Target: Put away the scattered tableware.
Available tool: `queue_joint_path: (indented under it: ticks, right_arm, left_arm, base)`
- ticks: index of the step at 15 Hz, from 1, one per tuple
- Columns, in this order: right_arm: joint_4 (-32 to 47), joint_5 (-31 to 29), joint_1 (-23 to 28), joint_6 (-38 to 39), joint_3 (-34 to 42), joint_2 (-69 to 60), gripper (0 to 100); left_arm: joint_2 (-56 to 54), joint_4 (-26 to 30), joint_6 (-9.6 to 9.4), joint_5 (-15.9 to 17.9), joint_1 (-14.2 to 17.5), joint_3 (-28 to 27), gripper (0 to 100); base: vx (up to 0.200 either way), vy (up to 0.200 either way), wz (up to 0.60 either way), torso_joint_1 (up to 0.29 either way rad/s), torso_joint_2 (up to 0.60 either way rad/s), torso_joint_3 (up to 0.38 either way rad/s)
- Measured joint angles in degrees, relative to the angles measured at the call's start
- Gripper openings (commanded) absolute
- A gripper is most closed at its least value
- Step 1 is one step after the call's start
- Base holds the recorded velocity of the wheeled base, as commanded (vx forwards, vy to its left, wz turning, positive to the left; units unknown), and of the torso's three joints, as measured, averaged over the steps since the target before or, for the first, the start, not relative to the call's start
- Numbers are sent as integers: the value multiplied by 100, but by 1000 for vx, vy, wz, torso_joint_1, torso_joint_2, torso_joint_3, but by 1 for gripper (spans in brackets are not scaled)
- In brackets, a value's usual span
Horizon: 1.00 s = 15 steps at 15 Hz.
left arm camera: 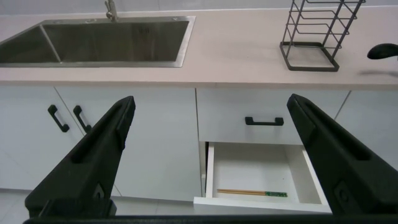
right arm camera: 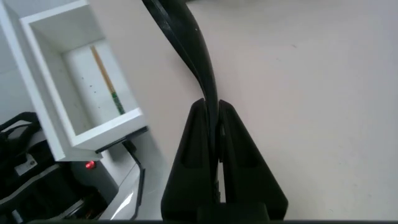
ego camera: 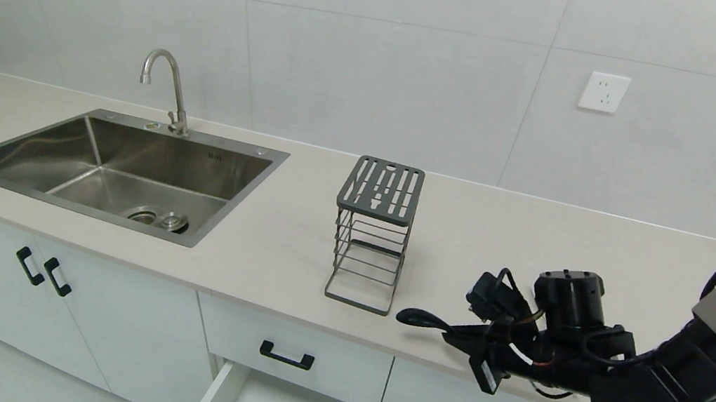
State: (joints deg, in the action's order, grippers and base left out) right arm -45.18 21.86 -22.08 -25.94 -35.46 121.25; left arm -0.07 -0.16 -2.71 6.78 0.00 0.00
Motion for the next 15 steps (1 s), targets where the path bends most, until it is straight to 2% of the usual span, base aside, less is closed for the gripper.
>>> queue_joint_path:
  ticks: [4,7,10,15]
  right_arm:
    - [-323,-440,-733,651,297,-218,0]
    - [-335,-541,-1100,720,390,-367,0]
    - [-351,-610,-1485,886,327,-444,0]
    - [-523,-1291,-2447,1666,46,-424,0]
  left_arm:
    - [0,0,-2,0,0,0,100]
    - [0,0,-2,0,0,0,100]
    - [0,0,-2,0,0,0,100]
    - [0,0,-2,-2,0,0,100]
  base:
    - [0,0,0,0,0,0]
    - [0,0,0,0,0,0]
    - [0,0,0,0,0,0]
    - [0,0,0,0,0,0]
